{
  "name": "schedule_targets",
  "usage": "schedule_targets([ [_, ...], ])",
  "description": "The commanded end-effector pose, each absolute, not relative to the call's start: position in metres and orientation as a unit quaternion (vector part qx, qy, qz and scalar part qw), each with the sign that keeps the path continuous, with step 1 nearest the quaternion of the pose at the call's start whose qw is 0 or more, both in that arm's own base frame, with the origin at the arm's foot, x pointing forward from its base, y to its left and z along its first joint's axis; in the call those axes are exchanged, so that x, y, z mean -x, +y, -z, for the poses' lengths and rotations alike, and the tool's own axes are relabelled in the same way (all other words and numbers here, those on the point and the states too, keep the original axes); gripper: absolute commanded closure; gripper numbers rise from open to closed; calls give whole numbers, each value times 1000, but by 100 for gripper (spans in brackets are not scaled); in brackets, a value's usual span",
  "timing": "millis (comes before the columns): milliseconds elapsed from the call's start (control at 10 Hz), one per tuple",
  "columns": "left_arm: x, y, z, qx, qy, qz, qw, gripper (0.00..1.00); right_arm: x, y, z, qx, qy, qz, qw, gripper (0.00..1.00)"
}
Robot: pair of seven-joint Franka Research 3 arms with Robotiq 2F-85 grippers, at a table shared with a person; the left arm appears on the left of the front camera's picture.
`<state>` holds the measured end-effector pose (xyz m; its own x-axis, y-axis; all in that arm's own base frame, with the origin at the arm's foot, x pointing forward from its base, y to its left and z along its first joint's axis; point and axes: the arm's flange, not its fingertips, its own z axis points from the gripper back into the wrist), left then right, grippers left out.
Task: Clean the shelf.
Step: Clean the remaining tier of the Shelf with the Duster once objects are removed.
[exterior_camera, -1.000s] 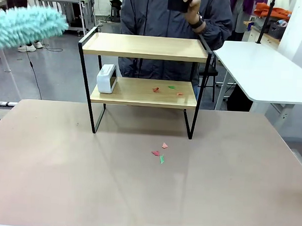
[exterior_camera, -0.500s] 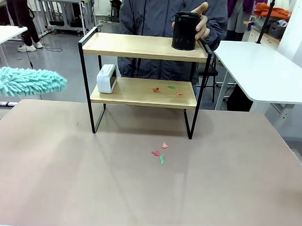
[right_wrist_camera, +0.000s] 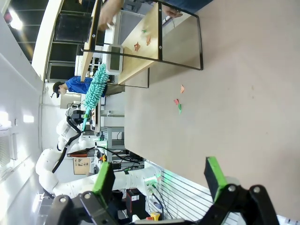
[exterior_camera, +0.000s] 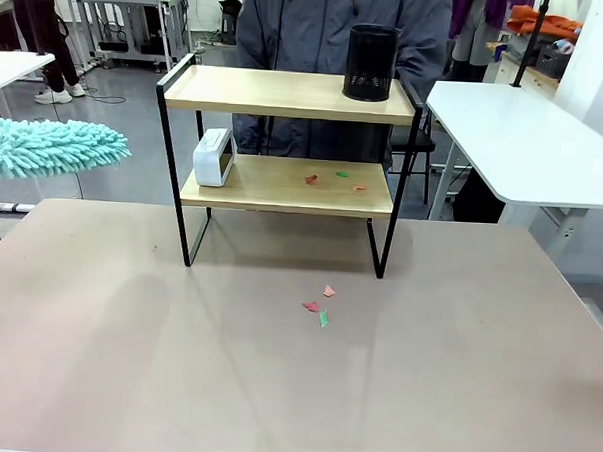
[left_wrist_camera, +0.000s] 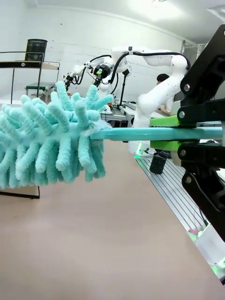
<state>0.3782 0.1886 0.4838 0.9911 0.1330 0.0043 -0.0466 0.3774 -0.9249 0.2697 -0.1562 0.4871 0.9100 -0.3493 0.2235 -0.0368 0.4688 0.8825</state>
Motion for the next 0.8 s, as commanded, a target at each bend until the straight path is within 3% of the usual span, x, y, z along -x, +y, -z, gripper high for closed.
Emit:
schedule_targets([
  [0, -376, 188, -484, 566, -46, -47, 822, 88, -271, -155, -487, -513, -202, 83, 830, 0],
  [700, -376, 188, -484, 566, -46, -47, 822, 88, -271, -155, -487, -513, -202, 83, 830, 0],
])
